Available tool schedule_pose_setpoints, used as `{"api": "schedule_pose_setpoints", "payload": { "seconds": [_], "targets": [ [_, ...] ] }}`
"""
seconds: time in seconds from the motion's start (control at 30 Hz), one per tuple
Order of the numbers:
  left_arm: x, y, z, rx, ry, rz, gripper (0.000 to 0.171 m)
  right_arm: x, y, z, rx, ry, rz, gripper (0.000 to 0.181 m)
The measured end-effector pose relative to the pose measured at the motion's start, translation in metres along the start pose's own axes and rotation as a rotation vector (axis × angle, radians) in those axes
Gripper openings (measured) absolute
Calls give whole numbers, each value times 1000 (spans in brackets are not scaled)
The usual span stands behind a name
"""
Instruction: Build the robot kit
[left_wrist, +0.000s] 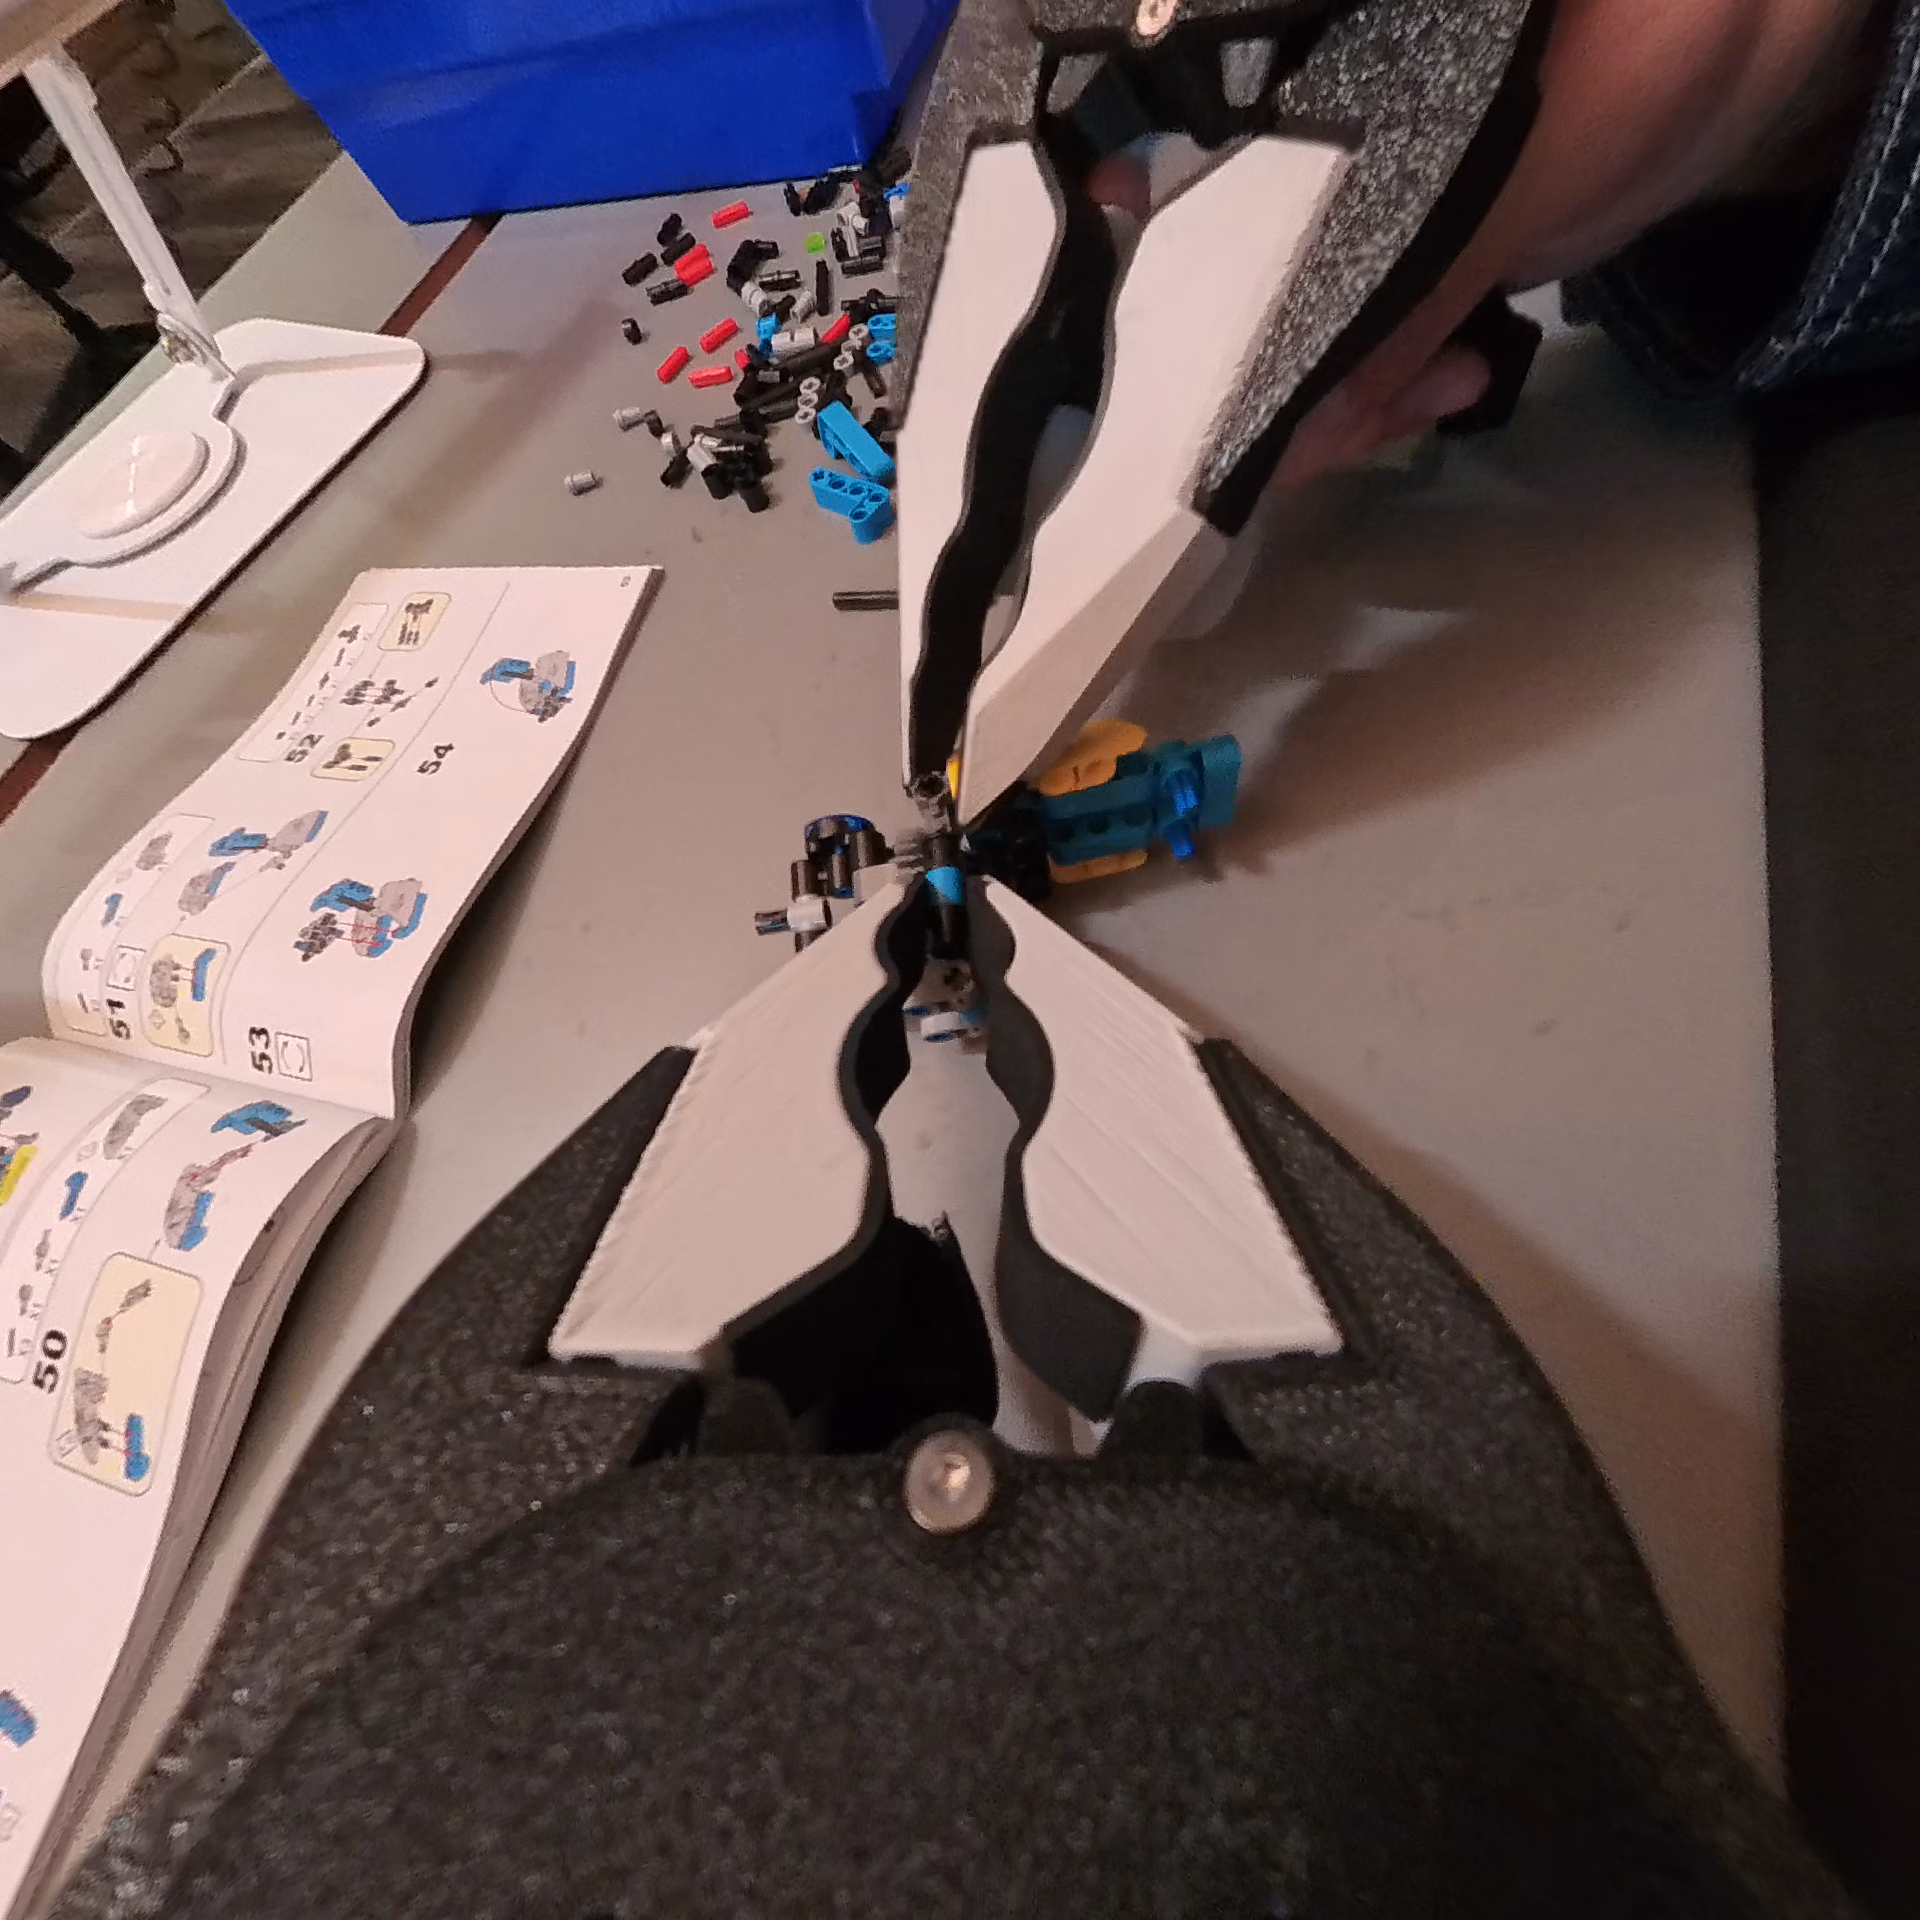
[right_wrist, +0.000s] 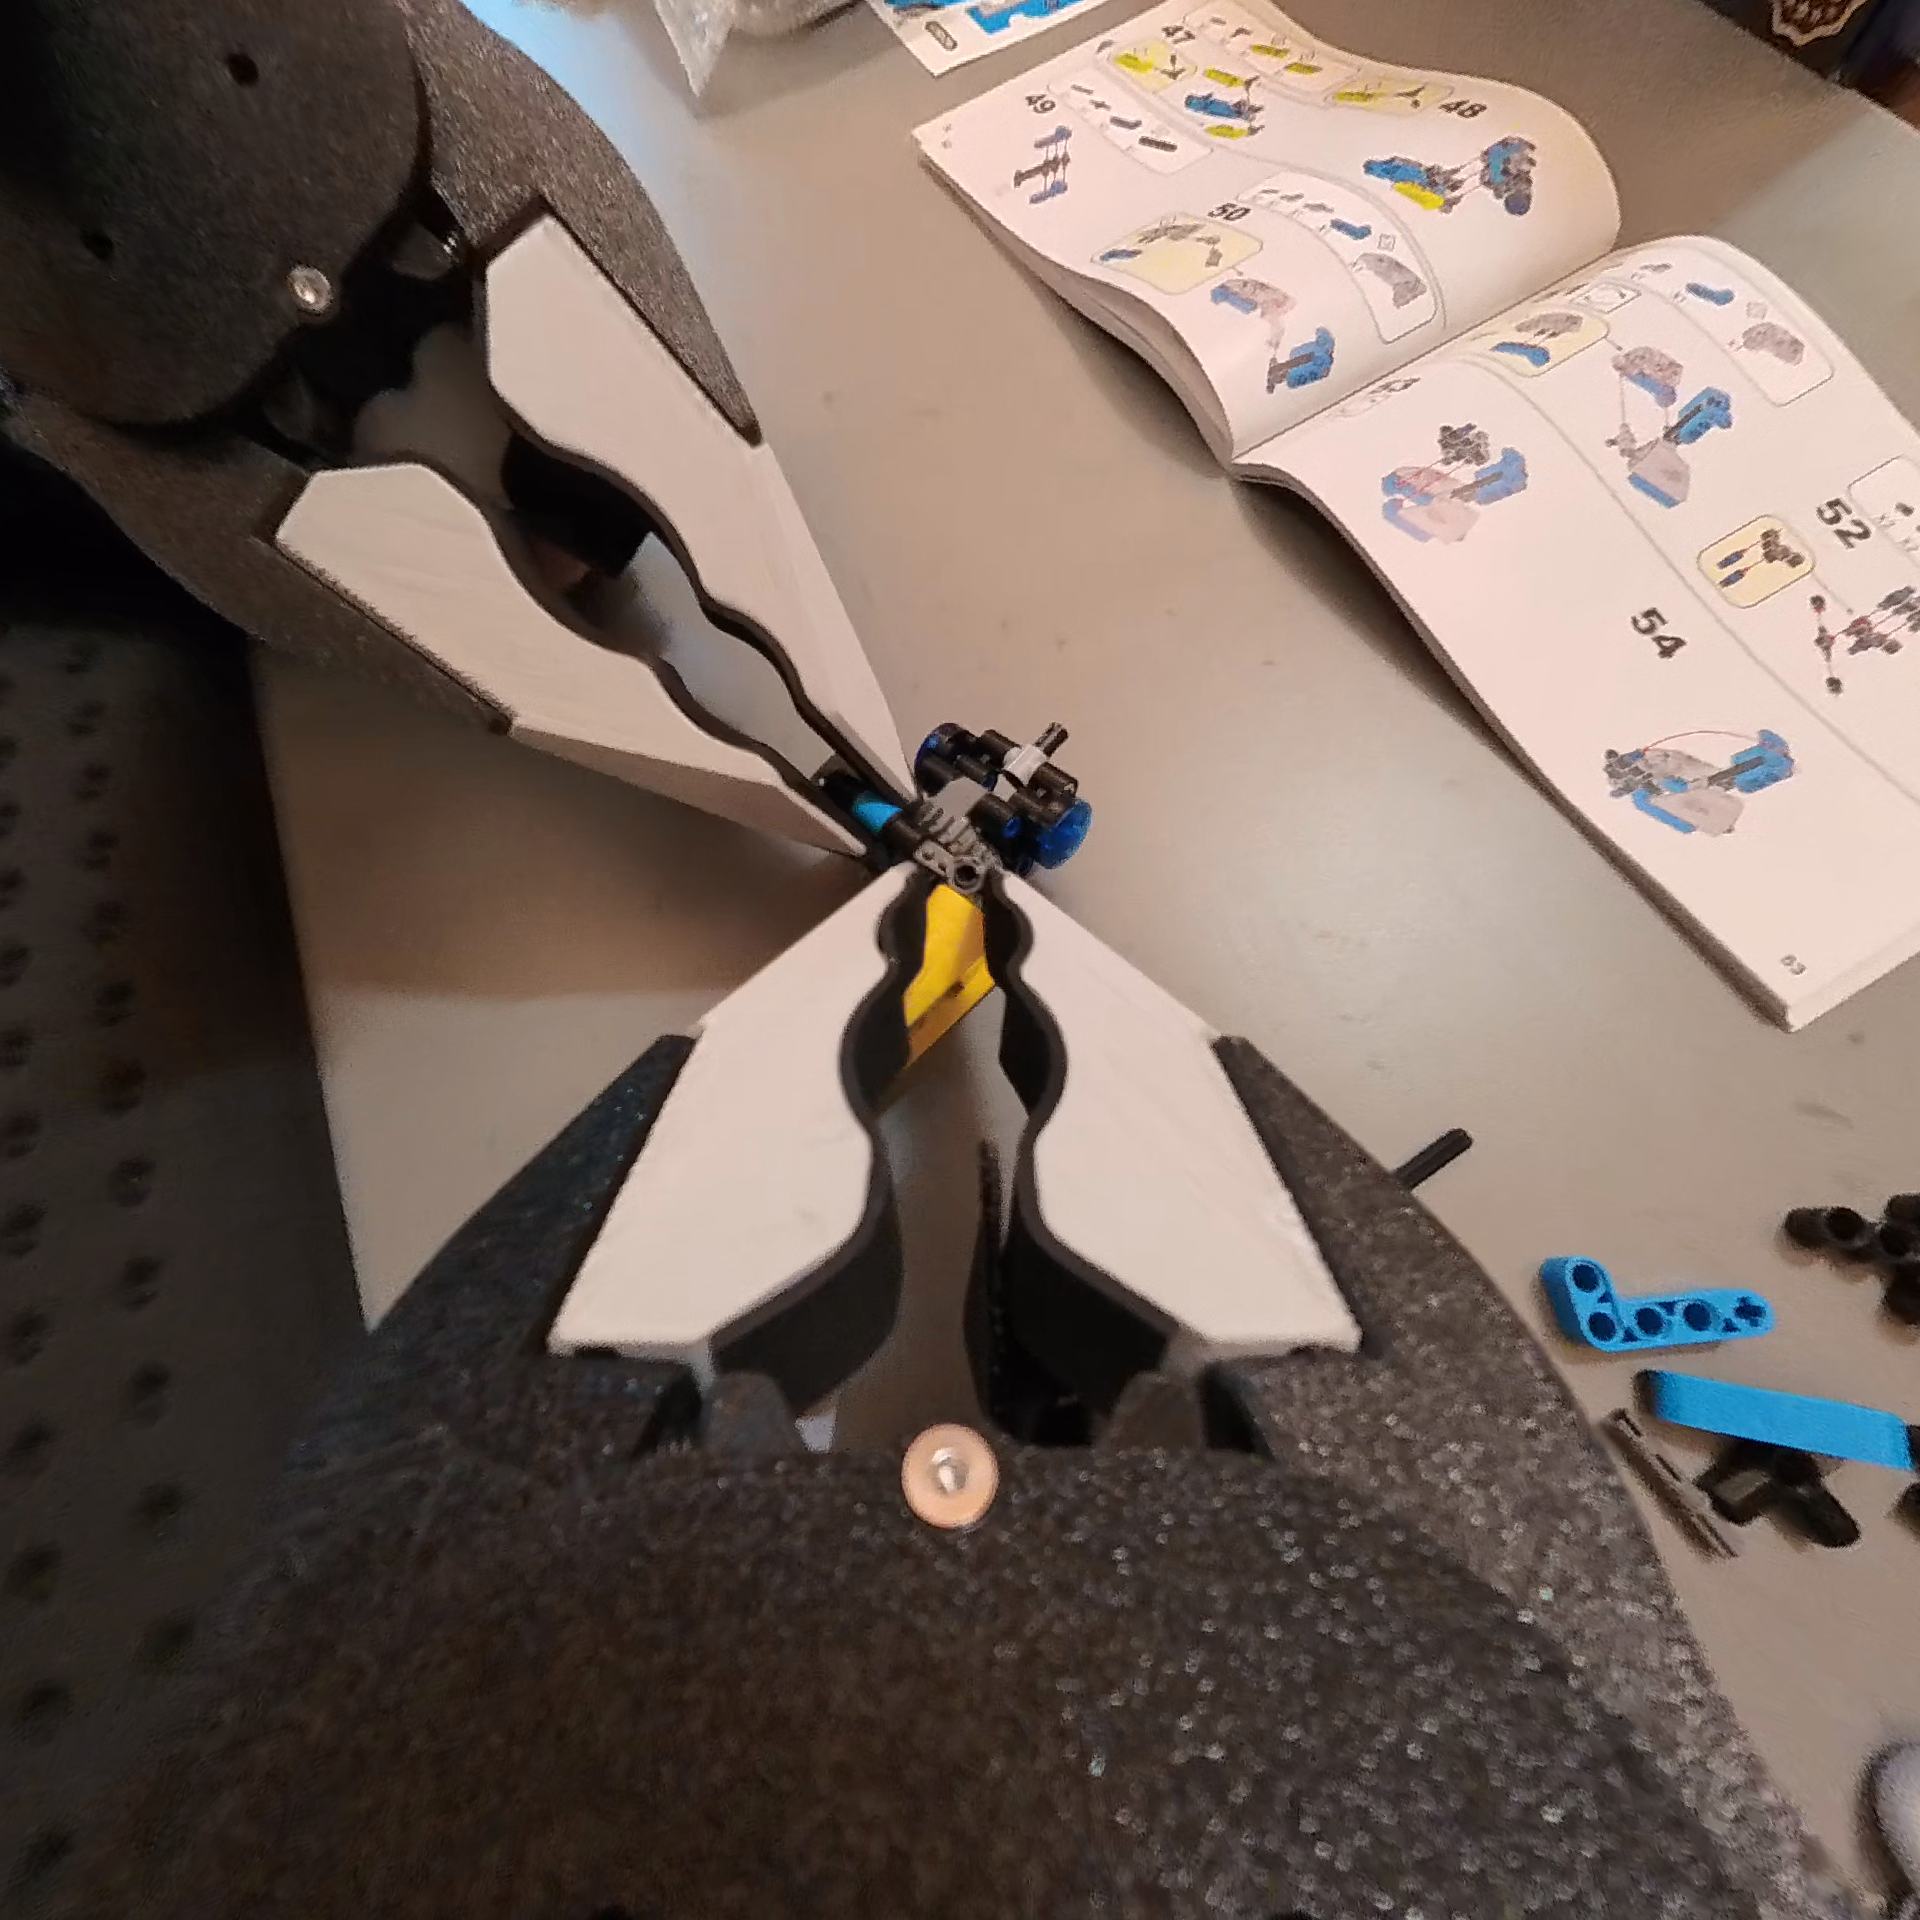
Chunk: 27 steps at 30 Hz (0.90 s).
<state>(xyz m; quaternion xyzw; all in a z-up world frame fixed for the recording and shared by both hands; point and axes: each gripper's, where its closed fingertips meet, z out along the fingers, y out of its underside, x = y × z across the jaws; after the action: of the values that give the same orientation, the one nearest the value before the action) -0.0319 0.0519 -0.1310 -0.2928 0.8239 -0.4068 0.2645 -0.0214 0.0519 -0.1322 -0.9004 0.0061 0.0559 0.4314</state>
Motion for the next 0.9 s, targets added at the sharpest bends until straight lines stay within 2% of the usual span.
{"api": "schedule_pose_setpoints", "payload": {
  "seconds": [0.4, 0.57, 0.8, 0.9],
  "targets": [
    [-2, 0, 1, -50, -73, -72, 5, 2, 0, 1, -93, 231, -75, 9],
    [-2, -1, 2, -38, -57, -90, 5, 3, 0, 0, -164, 308, -213, 8],
    [-2, -2, 2, -37, -58, -85, 5, 2, 1, 0, -159, 277, -205, 8],
    [-2, -1, 2, -38, -61, -72, 5, 2, 0, 0, -129, 223, -108, 9]
  ]
}}
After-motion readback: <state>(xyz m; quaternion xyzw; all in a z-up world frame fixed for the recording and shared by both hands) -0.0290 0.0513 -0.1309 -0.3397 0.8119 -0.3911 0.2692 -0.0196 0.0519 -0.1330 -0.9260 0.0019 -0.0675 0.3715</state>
